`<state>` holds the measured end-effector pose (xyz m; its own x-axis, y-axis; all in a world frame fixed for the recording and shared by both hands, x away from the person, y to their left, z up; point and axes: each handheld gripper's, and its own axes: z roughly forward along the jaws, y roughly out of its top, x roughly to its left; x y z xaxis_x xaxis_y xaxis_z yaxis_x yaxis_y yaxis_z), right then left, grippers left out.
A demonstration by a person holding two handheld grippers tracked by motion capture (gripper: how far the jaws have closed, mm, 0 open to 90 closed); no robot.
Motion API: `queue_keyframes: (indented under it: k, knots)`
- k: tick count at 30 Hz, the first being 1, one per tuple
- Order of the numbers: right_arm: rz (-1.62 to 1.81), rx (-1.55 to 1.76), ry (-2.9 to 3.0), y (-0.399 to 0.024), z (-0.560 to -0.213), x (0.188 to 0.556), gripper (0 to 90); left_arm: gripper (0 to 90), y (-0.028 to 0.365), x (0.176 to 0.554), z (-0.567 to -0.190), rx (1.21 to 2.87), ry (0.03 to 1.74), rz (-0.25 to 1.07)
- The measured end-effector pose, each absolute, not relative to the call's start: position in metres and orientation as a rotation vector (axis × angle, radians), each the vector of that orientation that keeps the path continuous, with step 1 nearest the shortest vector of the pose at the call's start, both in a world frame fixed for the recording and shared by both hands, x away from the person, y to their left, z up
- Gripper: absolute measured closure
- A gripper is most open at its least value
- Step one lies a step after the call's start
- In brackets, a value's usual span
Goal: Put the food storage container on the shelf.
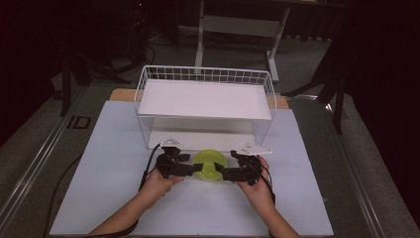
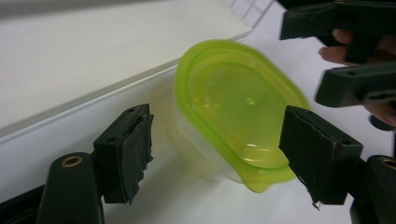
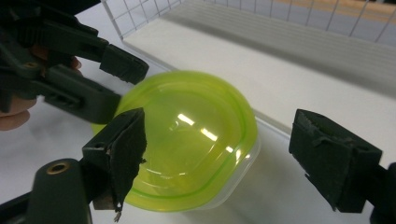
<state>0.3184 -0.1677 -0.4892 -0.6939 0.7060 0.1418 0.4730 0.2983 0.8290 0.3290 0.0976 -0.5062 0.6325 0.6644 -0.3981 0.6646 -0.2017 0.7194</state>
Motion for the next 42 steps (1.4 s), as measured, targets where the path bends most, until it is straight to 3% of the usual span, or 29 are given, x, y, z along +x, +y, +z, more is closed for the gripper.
queue_keyframes:
  k: [9,14,16,18,20,24,25,37,42]
  knots:
    - [1.372,1.232,2.336,-0.174,-0.500,0.325,24.8,48.7,0.095,0.332,-0.507,1.916,1.058,-0.043]
    - [1.361,1.263,2.344,-0.177,-0.501,0.326,34.3,55.8,0.097,0.329,-0.505,1.915,1.067,-0.066]
    - [1.352,1.282,2.358,-0.177,-0.502,0.326,40.7,62.3,0.098,0.328,-0.505,1.926,1.075,-0.051]
    - [1.366,1.291,2.359,-0.178,-0.502,0.326,43.7,62.4,0.100,0.327,-0.506,1.913,1.080,-0.070]
    - [1.406,1.310,2.383,-0.180,-0.501,0.325,56.4,63.5,0.099,0.325,-0.505,1.918,1.077,-0.064]
    - [1.393,1.326,2.395,-0.179,-0.496,0.323,62.3,65.9,0.099,0.322,-0.504,1.925,1.075,-0.057]
    - [1.382,1.332,2.395,-0.179,-0.495,0.322,69.3,67.4,0.099,0.321,-0.504,1.921,1.073,-0.065]
    - [1.332,1.283,2.421,-0.178,-0.490,0.308,73.1,73.2,0.098,0.307,-0.502,1.926,1.070,-0.069]
    - [1.365,1.313,2.428,-0.179,-0.489,0.303,75.4,76.9,0.103,0.305,-0.506,1.877,1.114,-0.137]
